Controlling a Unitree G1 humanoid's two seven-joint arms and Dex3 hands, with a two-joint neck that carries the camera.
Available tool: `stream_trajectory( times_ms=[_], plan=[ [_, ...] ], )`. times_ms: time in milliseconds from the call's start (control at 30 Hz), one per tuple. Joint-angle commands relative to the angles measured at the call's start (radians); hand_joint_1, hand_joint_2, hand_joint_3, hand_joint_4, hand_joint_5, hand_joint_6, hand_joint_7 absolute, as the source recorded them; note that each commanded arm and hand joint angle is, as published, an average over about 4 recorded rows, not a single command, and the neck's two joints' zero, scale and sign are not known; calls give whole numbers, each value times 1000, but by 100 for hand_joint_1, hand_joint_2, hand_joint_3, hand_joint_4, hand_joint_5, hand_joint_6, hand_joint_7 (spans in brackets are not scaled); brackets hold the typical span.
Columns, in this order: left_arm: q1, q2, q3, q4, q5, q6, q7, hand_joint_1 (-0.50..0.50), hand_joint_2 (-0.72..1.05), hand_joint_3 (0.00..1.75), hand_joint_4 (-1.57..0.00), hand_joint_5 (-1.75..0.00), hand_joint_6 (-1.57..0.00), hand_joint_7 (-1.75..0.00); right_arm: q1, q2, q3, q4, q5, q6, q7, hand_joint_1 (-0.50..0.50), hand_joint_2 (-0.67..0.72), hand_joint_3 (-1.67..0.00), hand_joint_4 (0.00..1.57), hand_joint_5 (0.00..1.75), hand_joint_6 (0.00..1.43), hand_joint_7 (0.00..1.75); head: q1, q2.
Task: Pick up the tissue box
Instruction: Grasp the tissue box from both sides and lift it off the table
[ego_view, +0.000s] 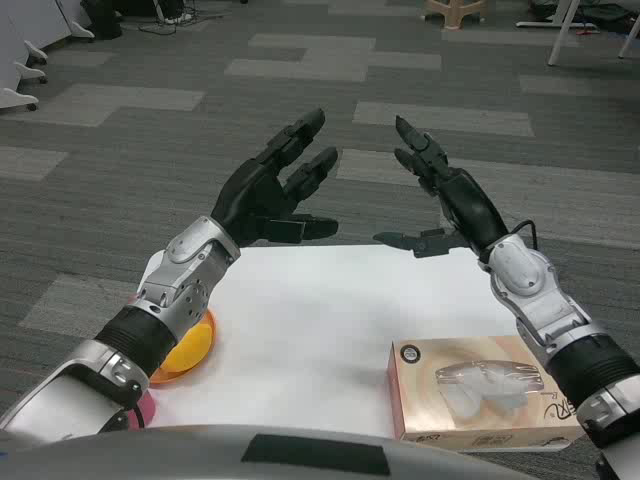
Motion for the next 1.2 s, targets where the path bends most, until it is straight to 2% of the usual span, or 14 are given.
stream_trajectory(
  times_ms=[33, 100, 900, 1067, 1200],
  plan=[
    [106, -44, 204, -34, 104, -33, 23, 50, 105, 17, 0, 0, 0, 0, 114, 7, -240, -83, 8, -14, -14, -38, -54, -56, 0, 10, 0, 0, 21, 94],
    [106, -44, 206, -34, 105, -33, 24, 50, 105, 17, 0, 0, 0, 0, 115, 7, -246, -84, 8, -14, -14, -38, -54, -56, 0, 10, 0, 0, 12, 57],
    [104, -44, 207, -34, 107, -33, 25, 50, 105, 17, 0, 0, 0, 0, 117, 7, -247, -84, 6, -12, -14, -38, -54, -56, 0, 10, 0, 0, 4, 26],
    [106, -43, 206, -29, 106, -33, 25, 50, 105, 17, 0, 0, 0, 0, 117, 6, -250, -78, 6, -12, -13, -38, -54, -48, 0, 10, 0, 0, -3, -14],
    [106, -42, 204, -27, 104, -33, 25, 50, 105, 17, 0, 0, 0, 0, 117, 6, -281, -70, 6, -12, -6, -38, -54, -50, 0, 10, 0, 0, -2, -75]
  ],
)
